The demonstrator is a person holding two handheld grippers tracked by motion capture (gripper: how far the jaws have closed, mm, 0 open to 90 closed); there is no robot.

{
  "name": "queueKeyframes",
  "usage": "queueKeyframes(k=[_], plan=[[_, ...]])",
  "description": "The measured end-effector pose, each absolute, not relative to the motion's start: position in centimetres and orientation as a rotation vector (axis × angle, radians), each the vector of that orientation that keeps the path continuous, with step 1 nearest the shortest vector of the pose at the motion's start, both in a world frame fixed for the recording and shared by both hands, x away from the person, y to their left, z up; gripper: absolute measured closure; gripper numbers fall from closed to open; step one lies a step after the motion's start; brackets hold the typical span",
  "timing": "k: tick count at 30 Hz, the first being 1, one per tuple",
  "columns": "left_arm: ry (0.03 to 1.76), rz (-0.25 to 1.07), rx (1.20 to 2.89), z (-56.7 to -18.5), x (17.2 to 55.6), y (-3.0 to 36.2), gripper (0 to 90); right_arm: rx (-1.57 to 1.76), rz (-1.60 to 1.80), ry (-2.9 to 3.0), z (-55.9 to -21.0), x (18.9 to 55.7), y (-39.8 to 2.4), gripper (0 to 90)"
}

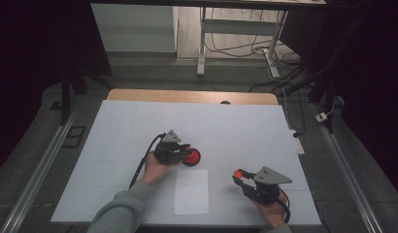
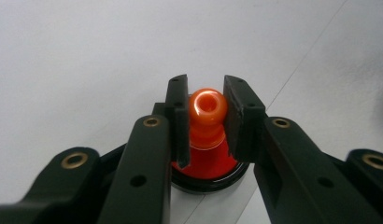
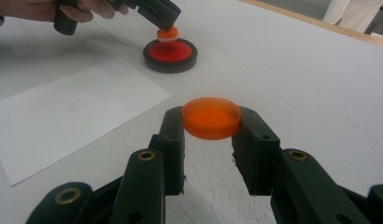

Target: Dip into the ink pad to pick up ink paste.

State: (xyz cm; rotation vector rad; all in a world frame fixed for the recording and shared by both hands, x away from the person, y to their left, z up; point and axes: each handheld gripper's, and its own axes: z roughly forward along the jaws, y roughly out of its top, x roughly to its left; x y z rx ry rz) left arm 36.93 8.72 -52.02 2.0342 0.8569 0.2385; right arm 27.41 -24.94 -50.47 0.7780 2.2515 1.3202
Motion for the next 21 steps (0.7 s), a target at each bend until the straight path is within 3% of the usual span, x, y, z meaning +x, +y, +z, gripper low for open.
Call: queueKeyframes(k=[21], plan=[[0.839,0.278,2.088,-52.55,36.92,7.98,72.7,0.779,1.327,2.251,-50.46,27.46,-25.02,64.4]])
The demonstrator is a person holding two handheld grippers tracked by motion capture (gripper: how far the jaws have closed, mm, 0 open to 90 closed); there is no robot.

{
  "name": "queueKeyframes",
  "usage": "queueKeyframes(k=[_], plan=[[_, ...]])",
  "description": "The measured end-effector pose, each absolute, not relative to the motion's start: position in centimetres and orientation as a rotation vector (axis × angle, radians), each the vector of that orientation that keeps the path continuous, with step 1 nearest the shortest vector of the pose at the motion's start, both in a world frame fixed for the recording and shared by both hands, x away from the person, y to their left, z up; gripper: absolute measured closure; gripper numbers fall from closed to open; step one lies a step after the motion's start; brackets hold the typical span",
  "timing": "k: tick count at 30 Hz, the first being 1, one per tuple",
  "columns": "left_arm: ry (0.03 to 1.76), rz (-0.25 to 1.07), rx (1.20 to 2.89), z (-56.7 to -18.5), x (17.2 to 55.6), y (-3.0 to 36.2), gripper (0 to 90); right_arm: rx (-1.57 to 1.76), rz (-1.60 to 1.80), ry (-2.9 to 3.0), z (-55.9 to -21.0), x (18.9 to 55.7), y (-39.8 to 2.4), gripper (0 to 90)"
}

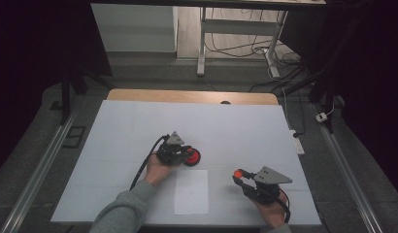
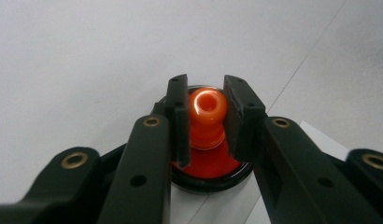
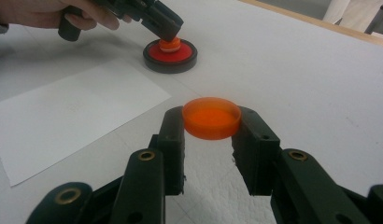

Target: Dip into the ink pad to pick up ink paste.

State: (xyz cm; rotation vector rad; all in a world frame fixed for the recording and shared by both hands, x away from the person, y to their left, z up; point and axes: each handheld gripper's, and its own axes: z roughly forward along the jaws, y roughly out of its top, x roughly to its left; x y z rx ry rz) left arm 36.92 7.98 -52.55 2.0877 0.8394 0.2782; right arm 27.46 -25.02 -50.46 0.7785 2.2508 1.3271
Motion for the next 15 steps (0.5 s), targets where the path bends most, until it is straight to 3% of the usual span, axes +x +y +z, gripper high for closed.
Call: queueKeyframes(k=[15], plan=[[0.808,0.325,2.129,-52.56,36.73,7.55,73.1,0.78,1.33,2.251,-50.5,27.54,-24.98,64.4]])
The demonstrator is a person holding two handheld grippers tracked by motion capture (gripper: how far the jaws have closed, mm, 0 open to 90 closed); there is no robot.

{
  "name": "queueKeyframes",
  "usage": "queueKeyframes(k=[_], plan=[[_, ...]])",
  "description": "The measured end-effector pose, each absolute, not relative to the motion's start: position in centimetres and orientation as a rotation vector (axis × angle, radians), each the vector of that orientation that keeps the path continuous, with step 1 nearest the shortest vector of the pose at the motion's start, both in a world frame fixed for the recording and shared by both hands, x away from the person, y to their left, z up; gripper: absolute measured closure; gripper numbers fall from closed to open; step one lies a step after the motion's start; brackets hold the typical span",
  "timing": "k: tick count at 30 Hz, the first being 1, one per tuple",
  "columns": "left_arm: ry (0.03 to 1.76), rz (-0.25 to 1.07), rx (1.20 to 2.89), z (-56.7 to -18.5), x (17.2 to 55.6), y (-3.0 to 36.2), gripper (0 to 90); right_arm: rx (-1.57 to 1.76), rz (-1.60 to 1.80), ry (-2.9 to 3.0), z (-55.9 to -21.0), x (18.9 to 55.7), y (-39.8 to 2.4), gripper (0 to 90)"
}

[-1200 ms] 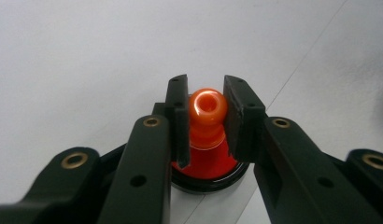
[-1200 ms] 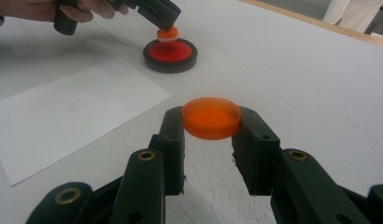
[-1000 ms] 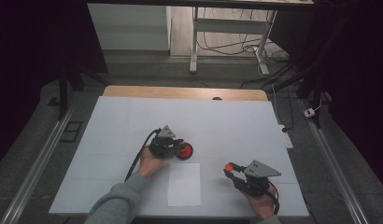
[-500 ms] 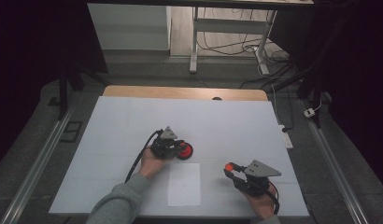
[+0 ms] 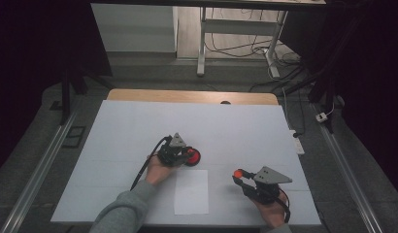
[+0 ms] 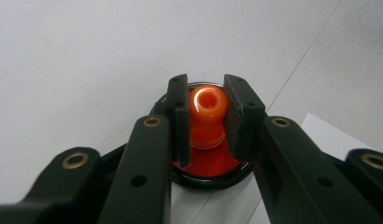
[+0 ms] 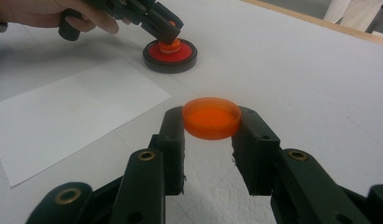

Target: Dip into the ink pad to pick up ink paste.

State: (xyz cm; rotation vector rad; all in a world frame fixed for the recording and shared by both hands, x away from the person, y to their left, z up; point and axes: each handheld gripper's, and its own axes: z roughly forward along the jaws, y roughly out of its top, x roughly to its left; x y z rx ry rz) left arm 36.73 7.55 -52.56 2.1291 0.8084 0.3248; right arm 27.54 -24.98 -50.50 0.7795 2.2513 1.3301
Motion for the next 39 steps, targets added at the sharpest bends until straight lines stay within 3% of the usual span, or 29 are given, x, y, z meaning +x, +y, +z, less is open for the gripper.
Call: queueKeyframes(k=[39], plan=[[0.84,0.311,2.103,-52.51,36.73,7.63,72.8,0.805,1.348,2.245,-50.33,27.54,-25.14,64.4]])
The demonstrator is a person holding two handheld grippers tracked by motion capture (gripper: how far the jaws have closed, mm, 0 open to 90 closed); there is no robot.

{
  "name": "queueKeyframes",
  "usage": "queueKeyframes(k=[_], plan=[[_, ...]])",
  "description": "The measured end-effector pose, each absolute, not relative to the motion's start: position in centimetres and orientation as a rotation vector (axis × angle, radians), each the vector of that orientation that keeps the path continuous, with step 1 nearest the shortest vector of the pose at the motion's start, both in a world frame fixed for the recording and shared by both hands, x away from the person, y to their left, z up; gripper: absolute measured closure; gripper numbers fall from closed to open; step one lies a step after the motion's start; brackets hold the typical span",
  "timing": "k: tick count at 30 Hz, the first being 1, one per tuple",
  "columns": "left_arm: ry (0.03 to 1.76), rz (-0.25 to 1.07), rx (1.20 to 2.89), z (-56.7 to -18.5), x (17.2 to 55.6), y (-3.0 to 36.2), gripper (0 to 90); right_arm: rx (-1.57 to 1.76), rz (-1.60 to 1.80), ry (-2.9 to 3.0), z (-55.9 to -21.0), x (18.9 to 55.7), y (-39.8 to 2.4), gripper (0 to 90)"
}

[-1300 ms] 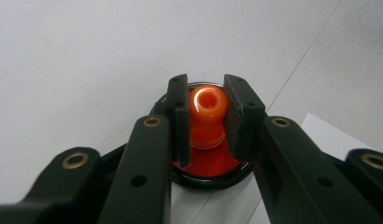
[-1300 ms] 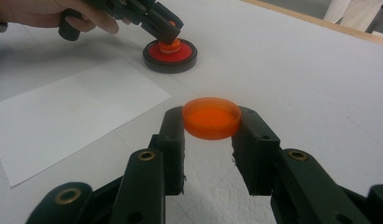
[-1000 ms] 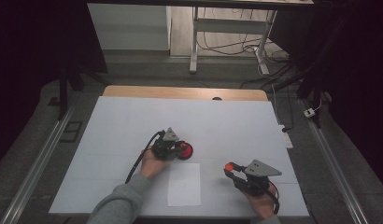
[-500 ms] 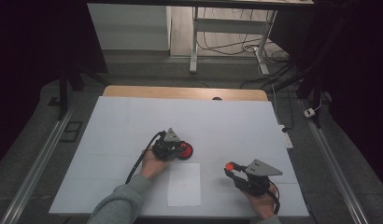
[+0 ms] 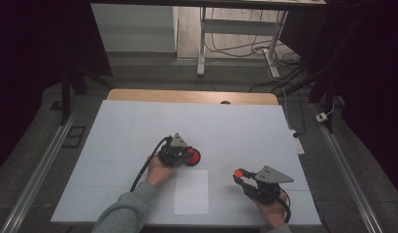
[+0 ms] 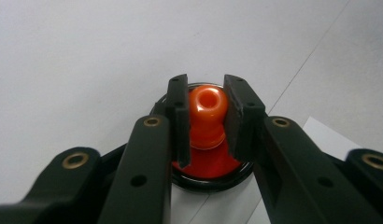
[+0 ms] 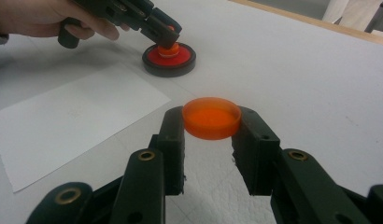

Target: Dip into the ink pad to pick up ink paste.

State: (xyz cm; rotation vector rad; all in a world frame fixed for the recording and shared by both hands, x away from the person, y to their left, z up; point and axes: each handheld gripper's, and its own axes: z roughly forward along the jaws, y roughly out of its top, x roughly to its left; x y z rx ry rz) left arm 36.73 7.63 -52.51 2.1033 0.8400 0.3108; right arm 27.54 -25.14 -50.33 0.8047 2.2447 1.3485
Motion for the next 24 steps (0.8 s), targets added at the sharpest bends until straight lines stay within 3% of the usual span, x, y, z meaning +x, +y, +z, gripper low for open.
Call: queueKeyframes(k=[8,24], plan=[[0.82,0.258,1.938,-50.3,36.4,8.9,72.7,0.806,1.356,2.241,-50.3,27.6,-25.3,64.4],[0.823,0.237,1.923,-49.2,36.2,9.2,72.7,0.803,1.351,2.236,-50.2,27.5,-25.2,64.4]])
